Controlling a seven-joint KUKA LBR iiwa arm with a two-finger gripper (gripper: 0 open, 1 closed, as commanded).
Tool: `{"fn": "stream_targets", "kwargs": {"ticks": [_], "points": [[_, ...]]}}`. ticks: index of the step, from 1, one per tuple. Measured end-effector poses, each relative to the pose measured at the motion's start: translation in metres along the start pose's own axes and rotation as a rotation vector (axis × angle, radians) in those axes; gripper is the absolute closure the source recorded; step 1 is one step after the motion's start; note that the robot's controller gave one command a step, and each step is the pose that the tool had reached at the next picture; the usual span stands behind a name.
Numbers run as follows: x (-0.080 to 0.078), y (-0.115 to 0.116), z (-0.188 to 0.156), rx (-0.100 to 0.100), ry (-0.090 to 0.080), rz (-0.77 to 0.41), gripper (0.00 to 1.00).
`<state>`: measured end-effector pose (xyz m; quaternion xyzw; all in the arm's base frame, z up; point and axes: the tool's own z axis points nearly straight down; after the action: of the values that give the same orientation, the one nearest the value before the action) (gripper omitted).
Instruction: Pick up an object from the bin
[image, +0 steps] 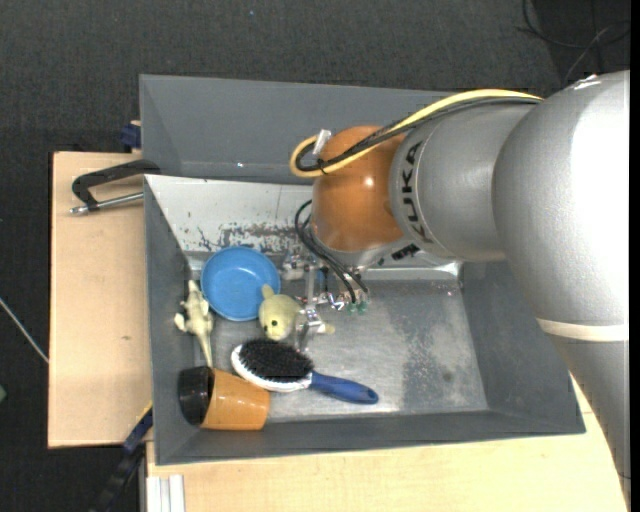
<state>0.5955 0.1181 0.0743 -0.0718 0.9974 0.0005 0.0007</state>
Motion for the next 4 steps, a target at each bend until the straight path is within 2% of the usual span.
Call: {"fn": "stream_targets", "kwargs": {"ticks": [3,4], "points": [[-0.0008,-0.0002,-0.0025,0.0,0.001,0.004,0.0],[-0.0017,0.0,-0.0032,-0.001,-0.003,0.004,1.0]]}}
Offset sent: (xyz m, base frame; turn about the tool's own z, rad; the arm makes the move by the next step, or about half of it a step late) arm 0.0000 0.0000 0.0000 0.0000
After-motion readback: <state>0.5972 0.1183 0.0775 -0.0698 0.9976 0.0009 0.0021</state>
